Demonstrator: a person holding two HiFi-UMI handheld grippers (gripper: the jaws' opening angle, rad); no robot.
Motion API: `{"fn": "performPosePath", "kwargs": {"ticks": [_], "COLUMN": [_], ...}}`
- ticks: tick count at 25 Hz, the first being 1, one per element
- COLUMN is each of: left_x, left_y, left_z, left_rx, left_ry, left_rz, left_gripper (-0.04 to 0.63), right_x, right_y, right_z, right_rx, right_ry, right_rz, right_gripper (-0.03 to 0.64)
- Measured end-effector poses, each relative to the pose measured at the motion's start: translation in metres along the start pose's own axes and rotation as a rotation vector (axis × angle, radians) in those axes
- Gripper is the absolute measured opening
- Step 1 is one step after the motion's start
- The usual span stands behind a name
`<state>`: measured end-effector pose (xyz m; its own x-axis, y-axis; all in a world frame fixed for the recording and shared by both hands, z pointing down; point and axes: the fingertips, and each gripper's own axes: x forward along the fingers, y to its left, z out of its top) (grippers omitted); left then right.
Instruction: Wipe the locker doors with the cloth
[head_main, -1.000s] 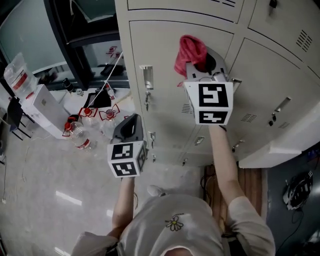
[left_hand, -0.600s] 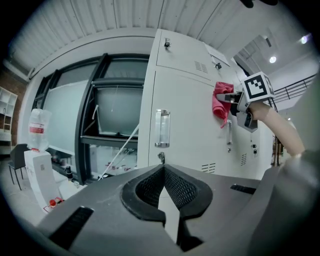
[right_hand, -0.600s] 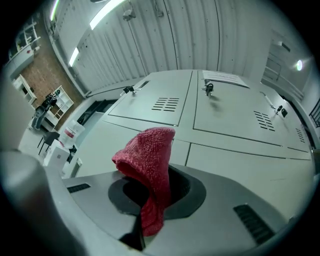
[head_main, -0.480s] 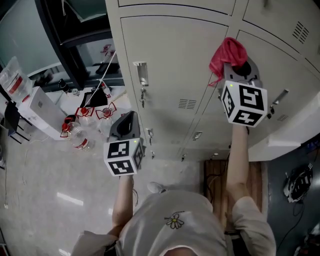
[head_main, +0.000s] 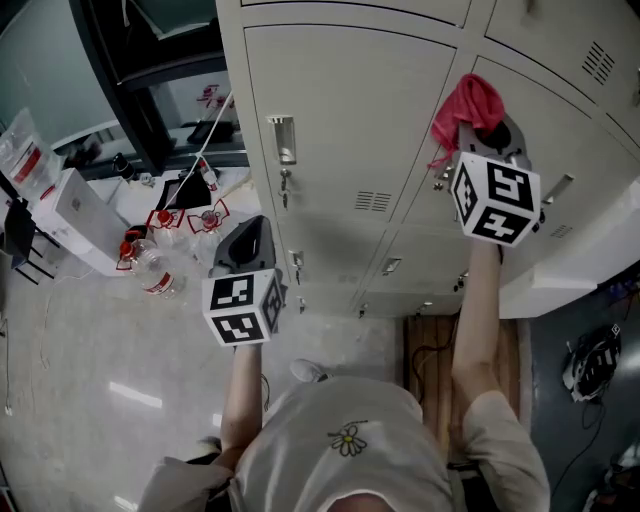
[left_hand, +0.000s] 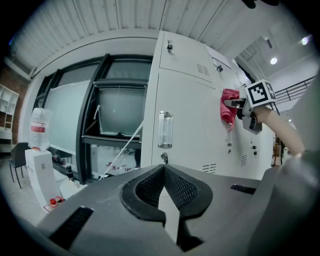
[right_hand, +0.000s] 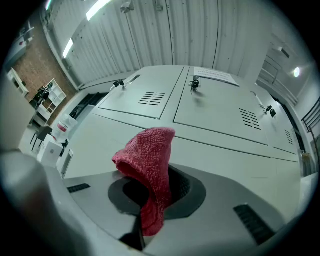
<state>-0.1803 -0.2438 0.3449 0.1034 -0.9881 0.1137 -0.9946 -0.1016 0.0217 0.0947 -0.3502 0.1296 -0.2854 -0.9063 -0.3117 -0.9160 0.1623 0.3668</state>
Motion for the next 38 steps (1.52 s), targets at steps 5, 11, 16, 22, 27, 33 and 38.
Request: {"fn": "performPosePath", "kwargs": {"ticks": [5, 11, 16, 22, 27, 33, 38], "left_x": [-0.006, -0.010, -0.012, -0.017, -0.023, -0.025, -0.021], "left_y": [0.006, 0.021, 0.030, 0.043, 0.057, 0.064, 0.054], "left_z": [-0.007, -0.009, -0.016, -0.022, -0.028, -0.028, -0.028], "left_rx": [0.000, -0.008, -0.018, -0.046, -0.059, -0.074, -0.063], "left_ry": [0.011, 0.016, 0.028, 0.034, 0.047, 0.050, 0.054], "left_rz": [0.010, 0.043, 0.064, 0.102, 0.136, 0.156, 0.130], "left_gripper": [0.017, 0.017, 0.017, 0.017, 0.017, 0.017, 0.017], "right_x": [-0.010, -0.017, -0.011, 0.005, 0.025, 0.031, 0.026], "right_y": [0.025, 0.111, 0.192, 0.271, 0.302, 0.308, 0.297], "right_z": [0.012, 0.030, 0.032, 0.030, 0.017, 0.011, 0.007], "right_rx": [0.007, 0.105, 0.141, 0.148, 0.080, -0.035, -0.059], "right_ry": [-0.023, -0.113, -0.142, -0.150, -0.109, -0.087, -0.093], "right_rz": [0.048, 0.251, 0.394, 0.508, 0.507, 0.461, 0.429], "right_gripper": [0.031, 0.032, 0.031, 0.031, 0.031, 0.031, 0.031]}}
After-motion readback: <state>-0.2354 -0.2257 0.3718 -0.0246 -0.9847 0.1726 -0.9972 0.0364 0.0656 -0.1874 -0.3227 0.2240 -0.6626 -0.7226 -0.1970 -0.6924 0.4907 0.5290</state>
